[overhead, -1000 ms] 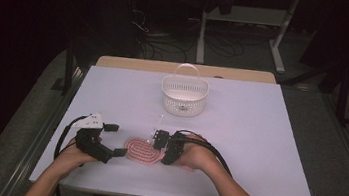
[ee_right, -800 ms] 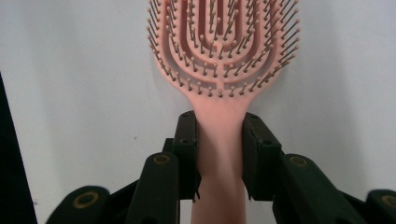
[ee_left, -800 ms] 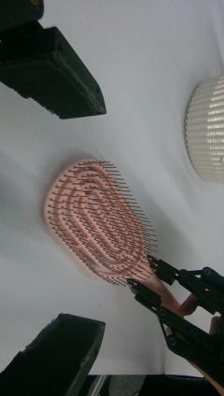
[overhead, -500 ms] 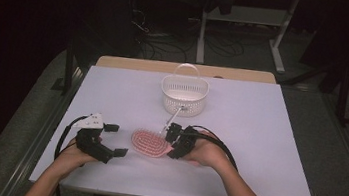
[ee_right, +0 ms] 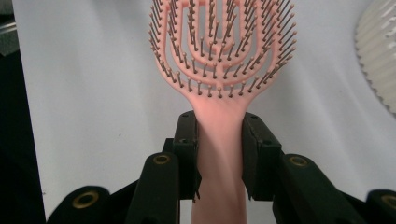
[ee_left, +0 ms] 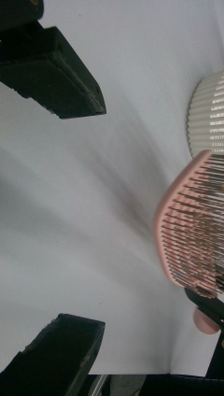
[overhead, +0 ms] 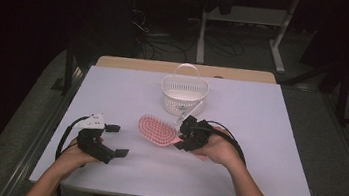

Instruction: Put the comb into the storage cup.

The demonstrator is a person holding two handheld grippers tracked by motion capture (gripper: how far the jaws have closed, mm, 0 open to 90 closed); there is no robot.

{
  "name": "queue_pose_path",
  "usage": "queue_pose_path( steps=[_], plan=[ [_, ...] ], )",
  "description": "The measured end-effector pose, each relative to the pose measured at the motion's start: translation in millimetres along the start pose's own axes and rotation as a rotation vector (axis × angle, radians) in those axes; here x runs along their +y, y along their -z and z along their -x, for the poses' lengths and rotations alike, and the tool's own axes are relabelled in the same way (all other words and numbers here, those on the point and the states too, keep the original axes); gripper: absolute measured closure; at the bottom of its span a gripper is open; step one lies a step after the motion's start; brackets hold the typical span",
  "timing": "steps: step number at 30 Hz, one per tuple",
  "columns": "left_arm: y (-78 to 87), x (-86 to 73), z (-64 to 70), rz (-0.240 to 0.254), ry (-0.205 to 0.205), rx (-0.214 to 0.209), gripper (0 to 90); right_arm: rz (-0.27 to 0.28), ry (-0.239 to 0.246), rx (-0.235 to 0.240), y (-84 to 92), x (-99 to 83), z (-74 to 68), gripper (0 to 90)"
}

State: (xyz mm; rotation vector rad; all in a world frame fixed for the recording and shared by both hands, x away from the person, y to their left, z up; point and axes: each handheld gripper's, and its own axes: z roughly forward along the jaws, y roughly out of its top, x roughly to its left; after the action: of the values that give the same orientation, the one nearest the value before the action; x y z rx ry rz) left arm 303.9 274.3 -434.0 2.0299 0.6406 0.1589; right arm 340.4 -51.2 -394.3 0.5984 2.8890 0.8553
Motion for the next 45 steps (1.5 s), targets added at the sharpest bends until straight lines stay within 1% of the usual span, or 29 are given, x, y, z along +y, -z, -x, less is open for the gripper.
queue_pose_path(
  steps=[8, 11, 12, 13, 16, 17, 21, 24, 28, 34, 40, 45],
  plan=[
    [-2.6, -0.7, 0.4, -0.008, -0.001, -0.003, 0.2, 0.073, -0.024, -0.016, 10.3, -9.5, 6.9, 68.8],
    [-2.7, -0.7, 0.2, -0.009, -0.002, -0.002, 0.2, 0.105, -0.042, -0.009, 14.0, -12.5, 10.6, 68.8],
    [-2.7, -0.7, 0.2, -0.009, -0.002, -0.002, 0.2, 0.105, -0.042, -0.009, 14.0, -12.5, 10.6, 68.8],
    [-3.0, -0.1, 0.3, -0.009, -0.005, -0.002, 0.2, 0.137, -0.059, -0.007, 17.2, -15.5, 13.4, 68.8],
    [-3.7, 0.3, 0.5, -0.011, -0.005, -0.006, 0.2, 0.16, -0.066, -0.002, 19.2, -17.7, 14.8, 68.8],
    [-3.9, 0.3, 0.7, -0.012, -0.006, -0.006, 0.2, 0.17, -0.063, -0.007, 20.5, -18.8, 15.8, 68.8],
    [-4.4, 0.8, 0.7, -0.007, 0.001, -0.008, 0.2, 0.208, -0.085, -0.003, 24.5, -21.3, 18.2, 68.8],
    [-5.1, 1.4, 0.7, -0.007, -0.002, -0.011, 0.2, 0.246, -0.095, 0.005, 26.8, -24.3, 20.2, 68.9],
    [-6.8, 1.8, 1.1, -0.009, -0.001, -0.016, 0.2, 0.287, -0.105, -0.004, 30.2, -27.6, 22.3, 68.8],
    [-7.0, 3.3, 0.9, -0.003, 0.002, -0.02, 0.2, 0.364, -0.121, -0.001, 34.9, -32.5, 26.1, 68.8],
    [-7.4, 8.1, 1.2, 0.019, 0.019, -0.033, 0.2, 0.396, -0.133, 0.005, 37.0, -35.1, 27.9, 68.8],
    [-8.1, 17.4, 0.9, 0.046, 0.037, -0.044, 0.2, 0.413, -0.139, 0.001, 39.3, -36.2, 29.1, 68.9]
  ],
)
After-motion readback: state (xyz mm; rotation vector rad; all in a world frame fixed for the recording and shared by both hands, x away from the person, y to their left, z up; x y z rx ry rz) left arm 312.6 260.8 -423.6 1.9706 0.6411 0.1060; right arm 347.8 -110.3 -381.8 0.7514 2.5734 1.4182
